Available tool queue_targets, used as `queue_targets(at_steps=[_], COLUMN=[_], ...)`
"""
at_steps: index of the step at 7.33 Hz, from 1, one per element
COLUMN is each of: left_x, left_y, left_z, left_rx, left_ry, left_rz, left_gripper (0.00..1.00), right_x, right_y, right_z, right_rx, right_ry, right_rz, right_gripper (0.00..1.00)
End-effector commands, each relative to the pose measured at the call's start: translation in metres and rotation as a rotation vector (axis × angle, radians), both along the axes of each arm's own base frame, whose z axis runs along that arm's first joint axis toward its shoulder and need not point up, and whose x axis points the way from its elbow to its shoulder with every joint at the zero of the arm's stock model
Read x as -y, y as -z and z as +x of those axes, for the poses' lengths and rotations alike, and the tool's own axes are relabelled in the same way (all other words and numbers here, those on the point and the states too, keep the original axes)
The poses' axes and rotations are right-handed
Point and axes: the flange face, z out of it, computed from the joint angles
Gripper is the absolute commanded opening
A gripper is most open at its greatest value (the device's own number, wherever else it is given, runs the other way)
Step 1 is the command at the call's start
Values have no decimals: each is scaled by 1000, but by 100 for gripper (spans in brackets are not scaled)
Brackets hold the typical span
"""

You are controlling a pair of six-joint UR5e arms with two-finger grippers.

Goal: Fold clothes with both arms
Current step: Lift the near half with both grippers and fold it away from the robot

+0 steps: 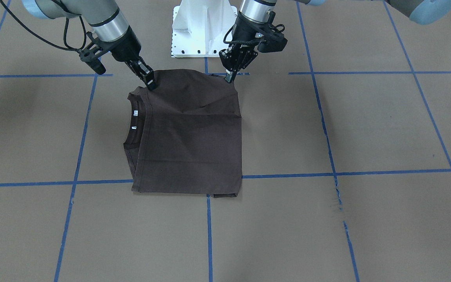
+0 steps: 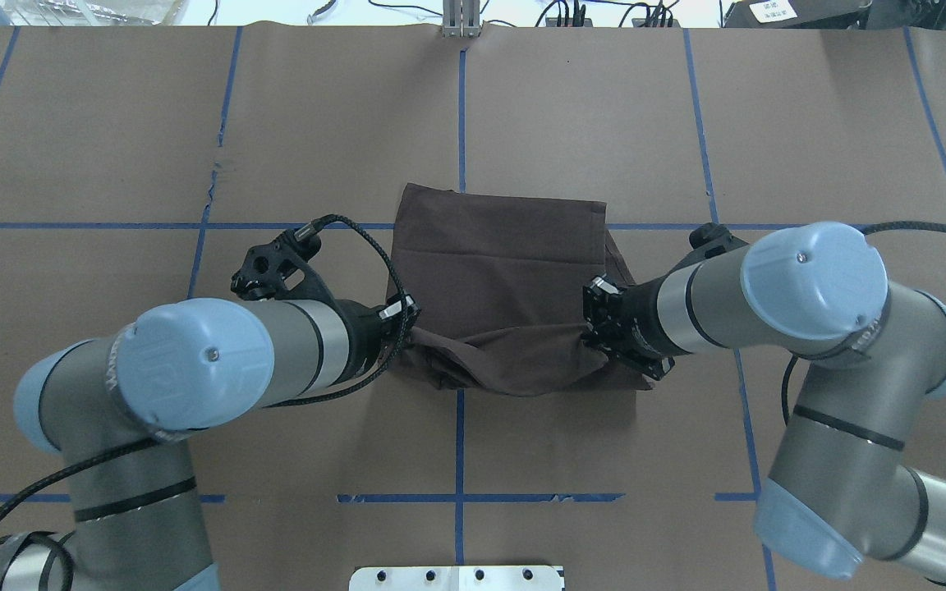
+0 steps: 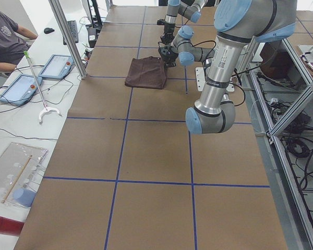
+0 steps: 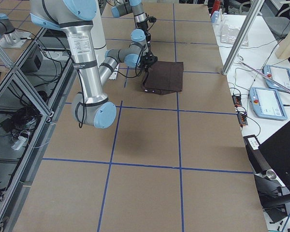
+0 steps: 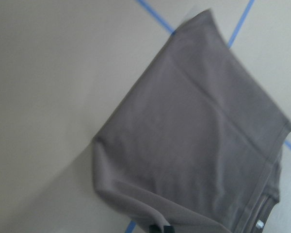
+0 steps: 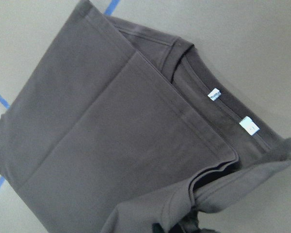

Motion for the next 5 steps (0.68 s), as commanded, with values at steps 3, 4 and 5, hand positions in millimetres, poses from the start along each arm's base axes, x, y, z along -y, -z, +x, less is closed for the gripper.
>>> queue_targets(at_steps=[3,4,5], left_x=[123,170,225], left_y=[-33,-56,-67], left_z=[37,56,73], left_rx=[163,215,276], left_ry=[53,59,65], left_rz=[146,188,229], left_gripper=[0,4,45], right_x=[135,173,220], right_y=[-24,-28,-25], right_z=[-19,-40,-75], right_rx=[-109,-156,-194], right_ry=[-1,24,59], right_rz=[30,48,96], right_gripper=[0,47,89])
